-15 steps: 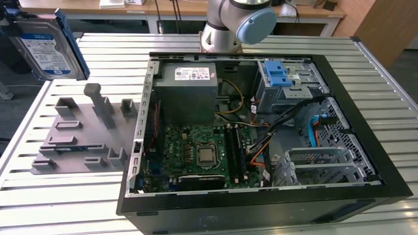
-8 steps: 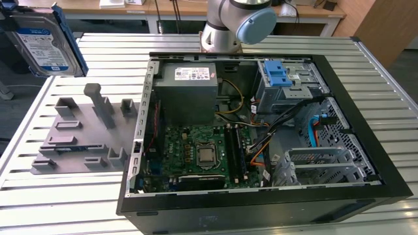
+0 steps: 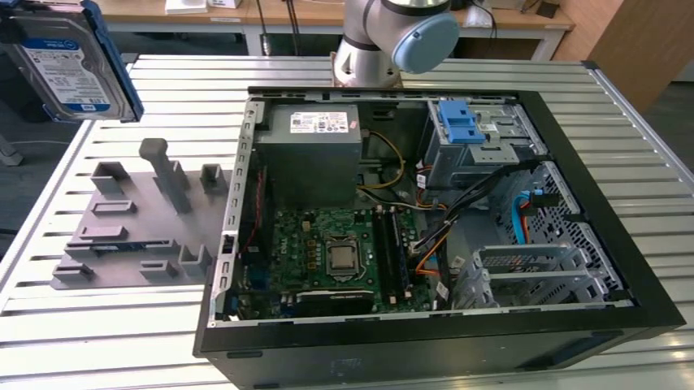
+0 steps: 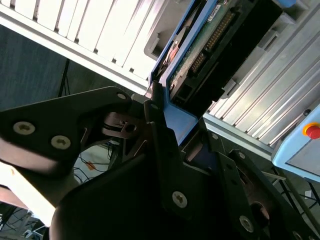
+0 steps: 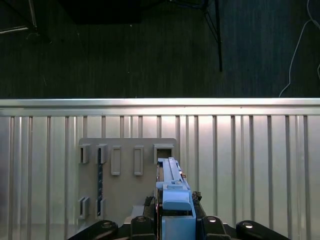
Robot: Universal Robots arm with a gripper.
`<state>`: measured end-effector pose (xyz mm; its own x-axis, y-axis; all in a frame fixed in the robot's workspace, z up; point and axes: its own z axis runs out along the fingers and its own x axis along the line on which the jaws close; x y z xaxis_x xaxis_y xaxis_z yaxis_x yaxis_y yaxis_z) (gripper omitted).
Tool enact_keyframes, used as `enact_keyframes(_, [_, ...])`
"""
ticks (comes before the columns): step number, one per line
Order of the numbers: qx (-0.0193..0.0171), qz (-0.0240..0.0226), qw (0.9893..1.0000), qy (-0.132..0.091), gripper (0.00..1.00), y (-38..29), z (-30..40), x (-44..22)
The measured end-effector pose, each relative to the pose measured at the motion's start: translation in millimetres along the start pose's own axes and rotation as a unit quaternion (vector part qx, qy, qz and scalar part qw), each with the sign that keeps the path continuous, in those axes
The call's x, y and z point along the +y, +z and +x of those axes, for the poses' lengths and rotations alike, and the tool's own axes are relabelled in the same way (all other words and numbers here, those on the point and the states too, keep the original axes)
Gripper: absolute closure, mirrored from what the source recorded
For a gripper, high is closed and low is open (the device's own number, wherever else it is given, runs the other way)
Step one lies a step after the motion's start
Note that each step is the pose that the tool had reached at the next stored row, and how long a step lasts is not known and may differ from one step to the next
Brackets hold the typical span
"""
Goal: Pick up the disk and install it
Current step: 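Pick up the disk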
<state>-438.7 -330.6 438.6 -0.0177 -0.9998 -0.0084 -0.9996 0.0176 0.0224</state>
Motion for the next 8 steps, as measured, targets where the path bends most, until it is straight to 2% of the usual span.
enact_keyframes(8, [0.0000, 0.0000, 1.0000, 0.000, 0.63, -9.3, -0.1, 0.2])
